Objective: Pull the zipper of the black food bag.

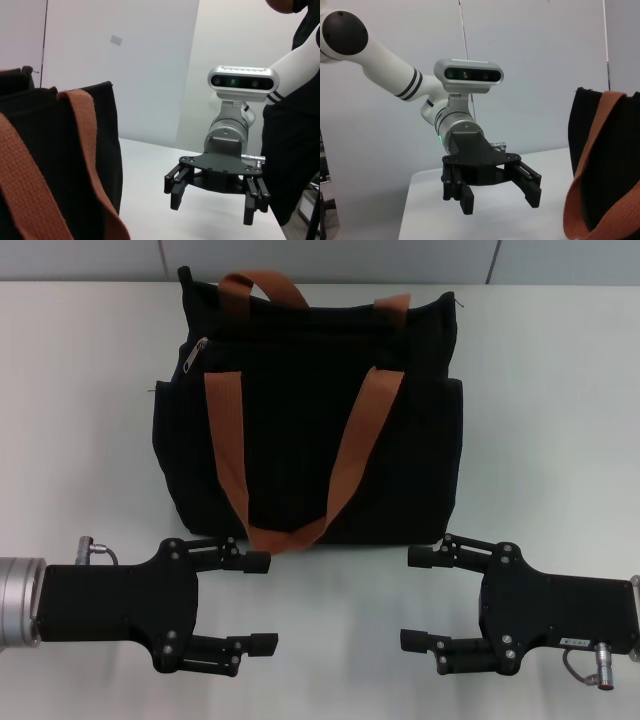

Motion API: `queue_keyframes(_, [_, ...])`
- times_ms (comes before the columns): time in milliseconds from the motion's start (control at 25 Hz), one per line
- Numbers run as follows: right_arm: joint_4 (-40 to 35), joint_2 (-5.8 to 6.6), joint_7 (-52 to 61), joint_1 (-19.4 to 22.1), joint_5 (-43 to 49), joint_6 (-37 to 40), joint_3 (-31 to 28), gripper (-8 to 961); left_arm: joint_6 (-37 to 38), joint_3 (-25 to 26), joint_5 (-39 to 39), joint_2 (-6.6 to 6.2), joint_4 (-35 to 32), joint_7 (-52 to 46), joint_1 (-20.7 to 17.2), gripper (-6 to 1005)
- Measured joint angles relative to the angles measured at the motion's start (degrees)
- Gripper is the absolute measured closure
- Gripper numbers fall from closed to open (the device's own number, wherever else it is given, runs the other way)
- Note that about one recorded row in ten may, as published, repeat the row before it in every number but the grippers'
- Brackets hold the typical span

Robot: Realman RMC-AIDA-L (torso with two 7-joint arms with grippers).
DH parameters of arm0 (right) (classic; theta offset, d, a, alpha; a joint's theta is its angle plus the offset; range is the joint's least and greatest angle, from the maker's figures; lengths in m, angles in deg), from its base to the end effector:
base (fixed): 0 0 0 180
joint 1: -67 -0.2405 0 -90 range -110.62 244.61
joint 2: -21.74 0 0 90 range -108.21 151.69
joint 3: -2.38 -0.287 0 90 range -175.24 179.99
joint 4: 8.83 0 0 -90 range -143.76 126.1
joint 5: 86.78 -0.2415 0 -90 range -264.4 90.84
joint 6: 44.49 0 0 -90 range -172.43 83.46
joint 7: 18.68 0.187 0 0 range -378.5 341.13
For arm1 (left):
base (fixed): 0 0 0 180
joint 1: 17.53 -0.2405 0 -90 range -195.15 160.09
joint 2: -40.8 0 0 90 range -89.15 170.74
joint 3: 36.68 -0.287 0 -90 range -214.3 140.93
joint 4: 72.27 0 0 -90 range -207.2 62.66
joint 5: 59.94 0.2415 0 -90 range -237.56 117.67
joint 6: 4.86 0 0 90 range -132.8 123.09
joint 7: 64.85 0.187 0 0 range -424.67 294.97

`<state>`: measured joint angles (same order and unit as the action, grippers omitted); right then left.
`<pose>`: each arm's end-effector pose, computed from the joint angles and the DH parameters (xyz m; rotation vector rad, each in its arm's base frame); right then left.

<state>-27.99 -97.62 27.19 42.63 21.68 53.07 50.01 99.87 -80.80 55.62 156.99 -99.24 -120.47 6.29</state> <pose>0.2988 0.2782 -0.1141 -2.8643 0.2279 0.9570 -0.3135 0.2805 -0.0681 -2.9752 -0.2929 -0.8734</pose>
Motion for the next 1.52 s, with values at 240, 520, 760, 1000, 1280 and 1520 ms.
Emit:
queue_keyframes(240, [0.0, 0.0, 0.0, 0.0, 0.0, 0.0, 0.0, 126, -0.4, 0.0, 0.0, 0.02, 0.2, 0.5, 0.0, 178])
queue_keyframes(520, [0.0, 0.0, 0.0, 0.0, 0.0, 0.0, 0.0, 127, -0.2, 0.2, 0.0, 0.04, 0.2, 0.2, -0.2, 177])
queue_keyframes(760, [0.0, 0.0, -0.1, 0.0, 0.0, -0.5, 0.1, 126, 3.6, 3.4, -4.7, 0.63, 0.3, 0.6, -0.2, 177])
queue_keyframes(1000, [0.0, 0.0, -0.1, -0.1, 0.0, -0.8, 0.1, 127, 7.7, 5.9, -15.0, 1.13, 0.8, 0.8, 0.0, 181])
queue_keyframes(1280, [0.0, 0.01, -0.1, -0.2, 0.0, -0.9, 0.1, 127, 8.3, 9.2, -25.0, -0.81, 1.0, -1.1, -0.4, 183])
queue_keyframes(1520, [0.0, 0.1, -0.1, -0.3, 0.0, -0.9, 0.1, 127, 0.8, 13.6, -25.0, -6.03, 1.0, -3.8, -1.0, 183])
